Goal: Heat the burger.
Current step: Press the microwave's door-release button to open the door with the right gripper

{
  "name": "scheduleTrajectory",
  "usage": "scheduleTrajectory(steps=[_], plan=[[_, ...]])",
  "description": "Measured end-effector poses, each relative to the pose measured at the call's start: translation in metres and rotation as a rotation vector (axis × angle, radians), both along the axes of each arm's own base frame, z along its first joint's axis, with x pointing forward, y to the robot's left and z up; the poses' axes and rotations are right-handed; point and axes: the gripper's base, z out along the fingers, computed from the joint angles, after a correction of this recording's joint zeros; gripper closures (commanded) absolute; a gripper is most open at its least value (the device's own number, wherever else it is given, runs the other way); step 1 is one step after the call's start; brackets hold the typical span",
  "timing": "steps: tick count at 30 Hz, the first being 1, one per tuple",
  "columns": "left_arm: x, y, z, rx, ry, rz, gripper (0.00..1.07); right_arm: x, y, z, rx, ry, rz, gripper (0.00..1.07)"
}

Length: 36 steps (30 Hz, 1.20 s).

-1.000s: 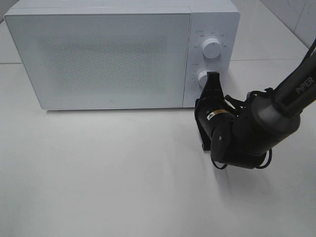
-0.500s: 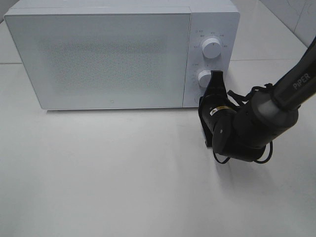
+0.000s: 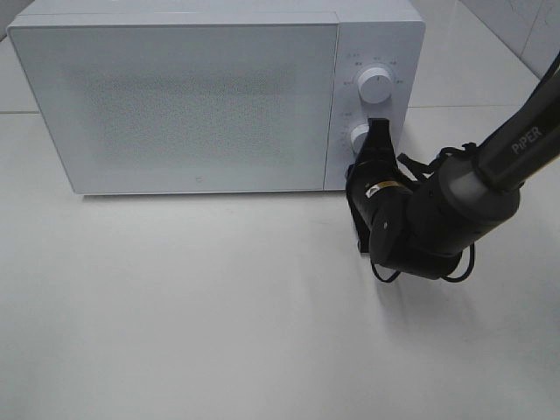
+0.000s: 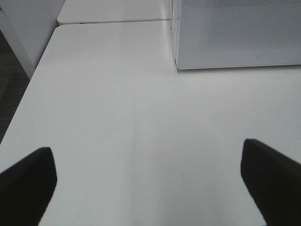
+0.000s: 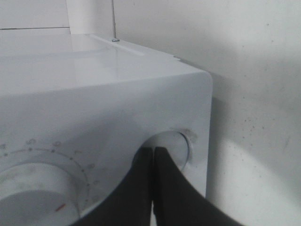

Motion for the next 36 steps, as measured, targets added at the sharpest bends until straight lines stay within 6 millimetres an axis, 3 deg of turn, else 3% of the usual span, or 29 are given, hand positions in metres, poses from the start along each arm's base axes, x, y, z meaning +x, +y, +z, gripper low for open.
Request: scheduleTrajectory(steps=[10, 36], plan=[[0.000, 0.000, 0.000, 0.000, 0.000, 0.000, 0.06, 0.007, 0.007, -0.008, 0.008, -0.020, -0.046, 1.07], [0.000, 0.000, 0.000, 0.000, 0.000, 0.000, 0.06, 0.013, 0.013, -0.007, 0.014, -0.038, -0.133, 1.07]])
